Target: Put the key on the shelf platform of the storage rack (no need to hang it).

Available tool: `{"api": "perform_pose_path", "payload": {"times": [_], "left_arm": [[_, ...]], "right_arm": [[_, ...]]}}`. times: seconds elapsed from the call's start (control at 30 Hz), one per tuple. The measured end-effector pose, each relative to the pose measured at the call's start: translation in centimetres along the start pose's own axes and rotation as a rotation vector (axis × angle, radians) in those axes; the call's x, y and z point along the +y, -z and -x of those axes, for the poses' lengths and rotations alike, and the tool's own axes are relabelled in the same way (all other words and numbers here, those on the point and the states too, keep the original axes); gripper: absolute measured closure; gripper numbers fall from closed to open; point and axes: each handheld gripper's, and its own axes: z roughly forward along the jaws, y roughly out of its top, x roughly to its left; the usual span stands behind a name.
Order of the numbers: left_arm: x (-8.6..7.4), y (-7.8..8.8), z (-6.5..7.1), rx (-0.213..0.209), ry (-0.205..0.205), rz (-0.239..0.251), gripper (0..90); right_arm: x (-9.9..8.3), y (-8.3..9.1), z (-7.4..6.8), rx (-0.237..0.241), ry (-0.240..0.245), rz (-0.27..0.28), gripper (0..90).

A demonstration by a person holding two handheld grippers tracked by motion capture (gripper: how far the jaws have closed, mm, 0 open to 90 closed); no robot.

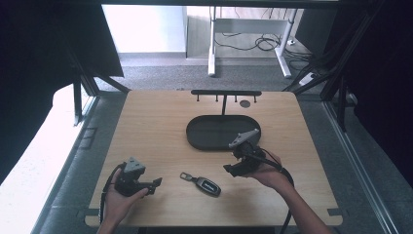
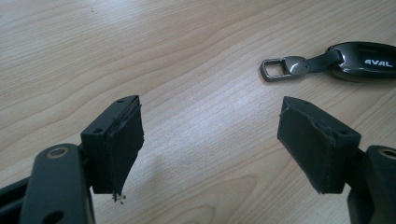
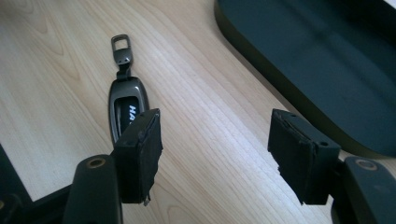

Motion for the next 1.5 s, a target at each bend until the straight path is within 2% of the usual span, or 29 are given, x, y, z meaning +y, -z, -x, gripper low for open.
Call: {"api": "perform_pose_path", "payload": {"times": [0.6, 1.07, 1.5], "left_arm": [[0.0, 0.0, 0.1, -0.001, -0.003, 0.003, 23.1], [0.0, 0.1, 0.1, 0.002, -0.003, 0.011, 23.2], [0.1, 0.0, 0.2, 0.001, -0.008, 0.006, 23.2]], "right_arm": [[1.9, -2.1, -1.9, 0.042, 0.064, -0.067, 35.3], [3.3, -4.0, -3.3, 0.068, 0.133, -0.114, 36.3], [3.8, -5.2, -4.5, 0.088, 0.156, -0.139, 35.1]]}}
